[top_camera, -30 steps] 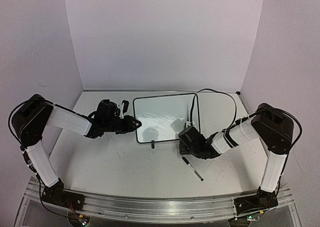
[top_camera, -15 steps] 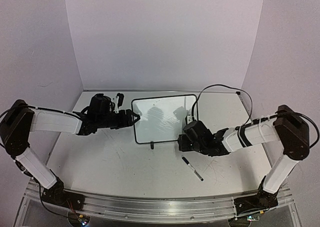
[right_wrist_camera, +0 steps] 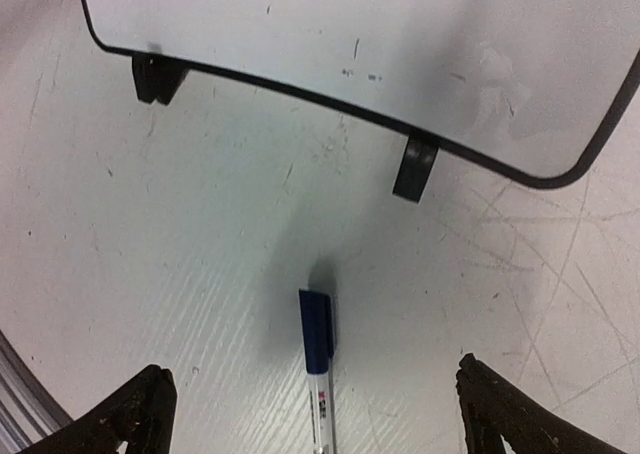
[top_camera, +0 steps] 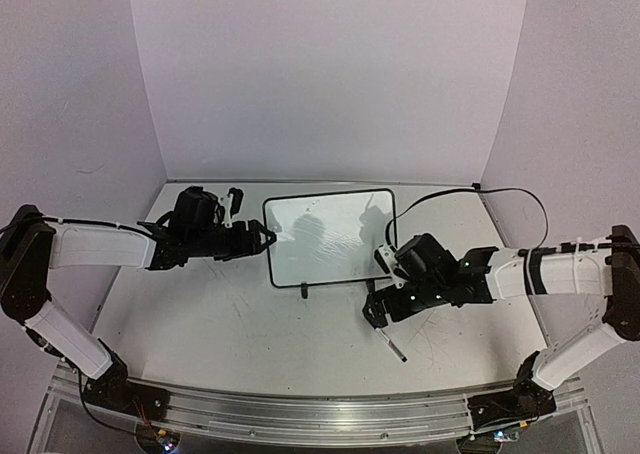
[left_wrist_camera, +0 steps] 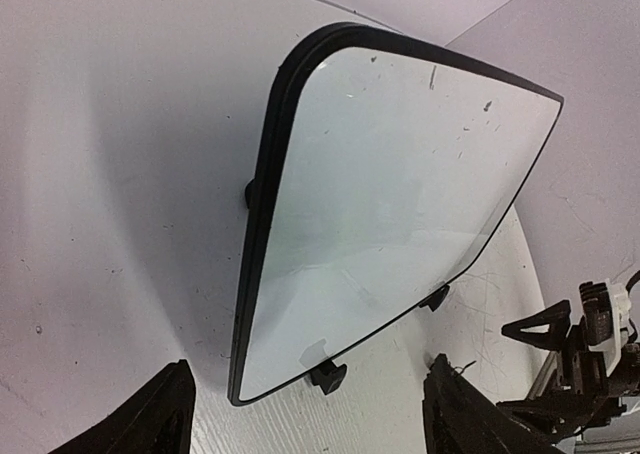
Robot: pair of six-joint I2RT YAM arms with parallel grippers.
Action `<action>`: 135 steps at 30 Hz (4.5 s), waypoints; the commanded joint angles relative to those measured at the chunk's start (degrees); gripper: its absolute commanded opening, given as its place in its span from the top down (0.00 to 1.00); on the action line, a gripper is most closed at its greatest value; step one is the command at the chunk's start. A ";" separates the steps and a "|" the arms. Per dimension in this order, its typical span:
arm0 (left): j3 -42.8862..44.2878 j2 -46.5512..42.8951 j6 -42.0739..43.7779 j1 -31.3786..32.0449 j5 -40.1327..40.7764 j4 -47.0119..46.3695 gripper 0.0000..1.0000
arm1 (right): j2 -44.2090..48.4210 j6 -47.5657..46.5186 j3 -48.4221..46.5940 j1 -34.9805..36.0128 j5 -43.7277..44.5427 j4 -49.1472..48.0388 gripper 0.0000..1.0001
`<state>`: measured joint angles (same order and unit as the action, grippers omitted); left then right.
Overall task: Write a sentence on the whiteboard
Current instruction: Adjust the whiteboard on the whiteboard stand, then adjust the whiteboard stand at the center of the board, then write with the whiteboard marker at the center of the board.
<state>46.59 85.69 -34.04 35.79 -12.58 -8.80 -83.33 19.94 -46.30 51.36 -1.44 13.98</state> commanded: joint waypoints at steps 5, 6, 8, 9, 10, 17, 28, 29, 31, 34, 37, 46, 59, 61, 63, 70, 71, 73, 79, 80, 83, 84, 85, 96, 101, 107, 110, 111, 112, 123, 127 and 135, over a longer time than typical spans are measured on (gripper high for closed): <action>1.29 1.52 0.95 -0.03 -0.25 0.62 0.24 | 1.32 5.83 -2.18 -8.69 -0.26 -2.94 0.21; 1.38 1.73 1.26 -0.04 -0.28 0.60 0.24 | 0.08 6.28 -2.83 -9.11 -0.21 -4.59 0.21; 1.50 2.24 1.64 -0.07 -0.14 0.59 0.25 | -3.14 6.23 -4.62 -10.50 1.23 -6.11 0.26; 1.57 2.63 1.70 -0.07 -0.05 0.59 0.25 | -4.59 5.78 -5.30 -11.62 1.40 -6.85 0.29; 1.60 3.13 1.70 -0.07 0.01 0.56 0.26 | -6.12 5.17 -6.00 -12.73 1.43 -7.71 0.32; 1.19 5.21 1.66 -0.05 0.86 0.15 0.33 | -12.50 0.51 -9.67 -13.66 5.51 -10.91 0.50; 2.11 7.21 0.53 -0.02 -0.12 -0.08 0.43 | -16.42 -0.96 -3.13 -13.62 7.68 -19.95 0.57; 2.11 7.26 0.28 -0.02 -0.26 -0.08 0.43 | -16.93 -1.15 -3.17 -13.62 7.69 -20.04 0.58; 2.00 7.16 -0.22 0.01 -0.32 -0.14 0.44 | -17.08 -0.88 -2.58 -13.63 7.65 -20.49 0.60; 1.88 6.97 -0.50 0.09 -0.46 -0.21 0.44 | -15.28 -0.95 -1.43 -13.57 6.08 -20.84 0.59; 2.17 7.24 -0.50 0.16 -1.25 -0.30 0.41 | -11.01 -0.99 -1.32 -13.57 6.35 -16.78 0.58; 1.98 5.77 -0.71 0.41 -2.09 -0.45 0.33 | -1.76 -1.30 0.23 -13.57 4.59 -10.37 0.16; -0.11 4.33 -1.89 1.83 -0.69 -0.52 0.27 | -7.99 3.78 -4.58 -8.46 4.44 -3.44 0.09; -1.27 3.31 -2.24 1.83 -0.29 -0.52 0.26 | -10.56 4.67 -5.92 -5.20 5.56 -5.08 0.15; -2.08 2.23 -2.51 1.83 -0.18 -0.47 0.25 | -14.23 4.94 -8.46 -3.35 6.67 -5.65 0.23; -4.69 -4.58 -2.81 1.88 2.35 0.43 0.13 | -22.51 7.26 -12.70 -2.25 17.16 -7.21 0.50; -4.85 -5.36 -2.80 1.87 2.43 0.61 0.12 | -23.08 7.30 -12.99 -2.26 18.27 -7.46 0.52; -5.11 -6.49 -3.04 1.84 2.60 0.89 0.11 | -24.14 7.32 -13.21 -2.33 20.19 -8.21 0.58; -5.54 -9.01 -3.61 1.90 3.52 1.63 0.11 | -24.59 8.02 -11.54 -3.22 26.20 -8.45 0.68; -5.59 -9.27 -3.60 1.88 3.69 1.82 0.11 | -24.35 8.22 -10.94 -3.82 26.94 -8.48 0.68; -5.52 -9.79 -3.67 1.90 3.90 2.01 0.10 | -23.80 6.89 -9.69 -5.87 26.17 -9.95 0.67; -5.32 -9.81 -3.67 1.91 3.71 2.02 0.10 | -23.43 4.90 -9.72 -6.07 24.26 -10.66 0.63; -5.10 -9.79 -3.58 1.91 3.44 2.04 0.10 | -22.91 2.84 -9.91 -6.03 22.20 -11.10 0.56; -4.26 -10.48 -2.38 1.94 0.76 2.18 0.10 | -5.99 -2.66 -2.05 0.52 -5.31 4.34 0.02; -3.25 -10.79 -1.86 1.91 -2.87 2.15 0.12 | -6.29 -2.02 -0.62 2.71 -3.40 6.08 0.02; -3.47 -12.83 -2.68 2.59 -4.04 2.28 0.15 | -8.13 -3.85 -1.64 3.82 -1.20 6.44 0.27; -3.80 -13.89 -3.28 2.96 -4.34 2.67 0.17 | -10.04 -4.26 -2.01 5.13 0.61 6.15 0.36; -3.98 -14.23 -3.35 3.04 -4.32 2.89 0.17 | -10.68 -4.21 -1.95 5.65 1.17 5.74 0.38; -4.13 -14.62 -3.45 3.14 -4.36 3.08 0.17 | -11.37 -3.98 -1.96 6.13 2.19 5.53 0.41; -5.37 -18.10 -3.48 3.46 -3.27 6.12 0.24 | -13.79 -0.79 -2.38 8.37 14.52 4.39 0.83; -6.22 -19.12 -4.23 3.45 -4.20 6.38 0.26 | -11.40 -3.64 -2.96 9.06 18.50 3.36 0.97; -6.16 -19.21 -8.01 3.36 -11.32 5.67 0.18 | 1.27 -24.32 -0.74 9.85 12.02 -8.65 1.00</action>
<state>40.24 67.89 -39.41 39.03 -19.07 -2.40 -90.70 9.55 -47.47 60.36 14.70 15.21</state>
